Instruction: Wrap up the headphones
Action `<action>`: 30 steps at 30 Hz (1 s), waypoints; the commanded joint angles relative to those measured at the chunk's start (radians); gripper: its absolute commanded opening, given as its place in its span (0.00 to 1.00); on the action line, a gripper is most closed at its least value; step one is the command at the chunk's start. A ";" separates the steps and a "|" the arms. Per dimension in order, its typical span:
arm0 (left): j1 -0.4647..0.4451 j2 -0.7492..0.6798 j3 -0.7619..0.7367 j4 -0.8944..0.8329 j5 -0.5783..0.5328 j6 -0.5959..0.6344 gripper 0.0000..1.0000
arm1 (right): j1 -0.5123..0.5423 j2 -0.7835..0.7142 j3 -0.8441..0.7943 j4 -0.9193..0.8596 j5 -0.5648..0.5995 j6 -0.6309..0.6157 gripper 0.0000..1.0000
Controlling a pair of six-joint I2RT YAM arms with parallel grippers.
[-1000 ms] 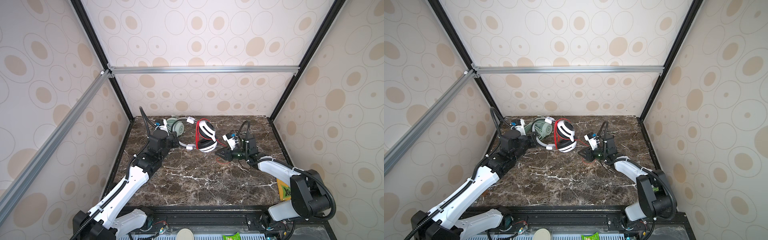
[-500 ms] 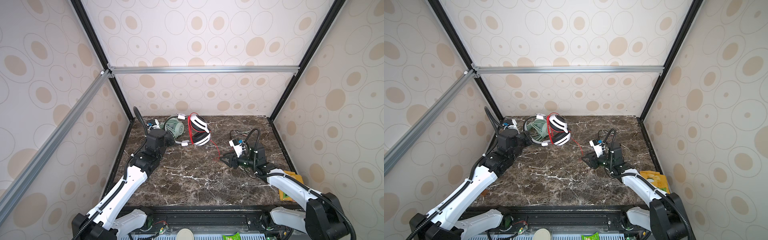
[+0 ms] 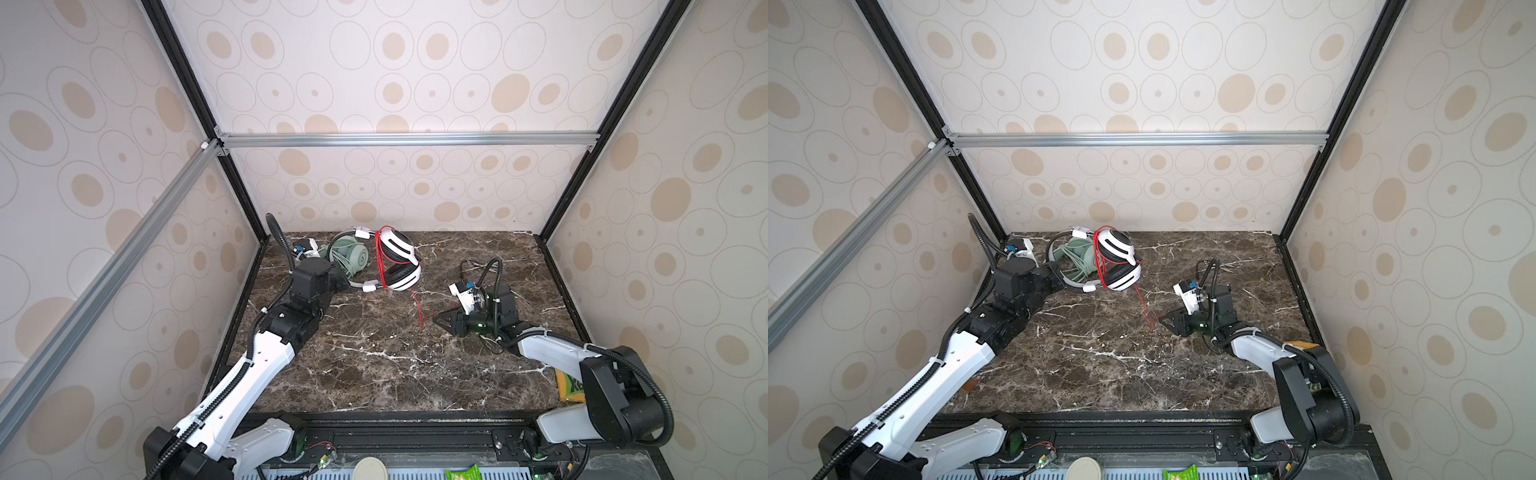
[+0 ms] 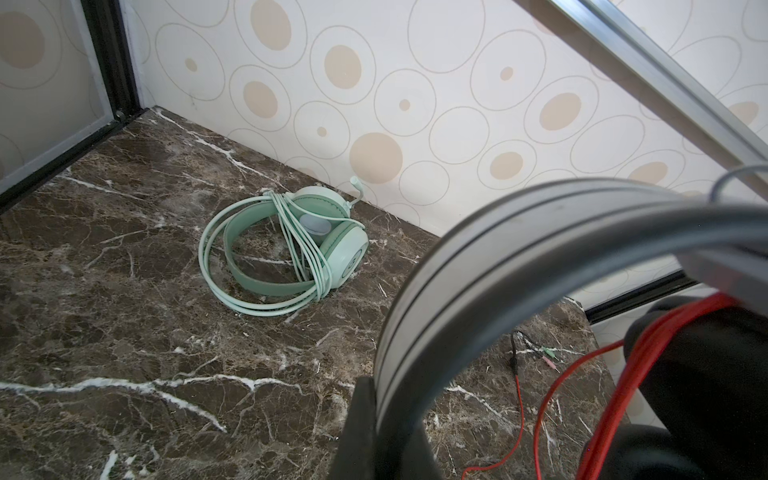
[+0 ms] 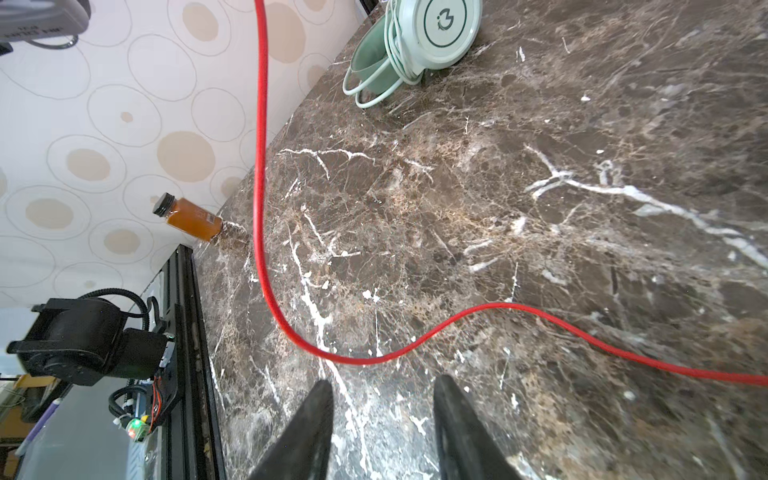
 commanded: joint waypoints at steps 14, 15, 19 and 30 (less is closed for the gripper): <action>0.011 -0.025 0.030 0.091 0.014 -0.058 0.00 | 0.171 0.170 0.136 0.094 0.021 -0.075 0.45; 0.011 -0.026 0.031 0.090 0.014 -0.059 0.00 | 0.180 0.191 0.149 0.101 0.028 -0.075 0.45; 0.011 -0.027 0.030 0.089 0.013 -0.060 0.00 | 0.206 0.280 0.205 0.151 0.061 -0.068 0.45; 0.010 -0.020 0.031 0.090 0.016 -0.057 0.00 | 0.256 0.420 0.247 0.233 0.058 -0.078 0.43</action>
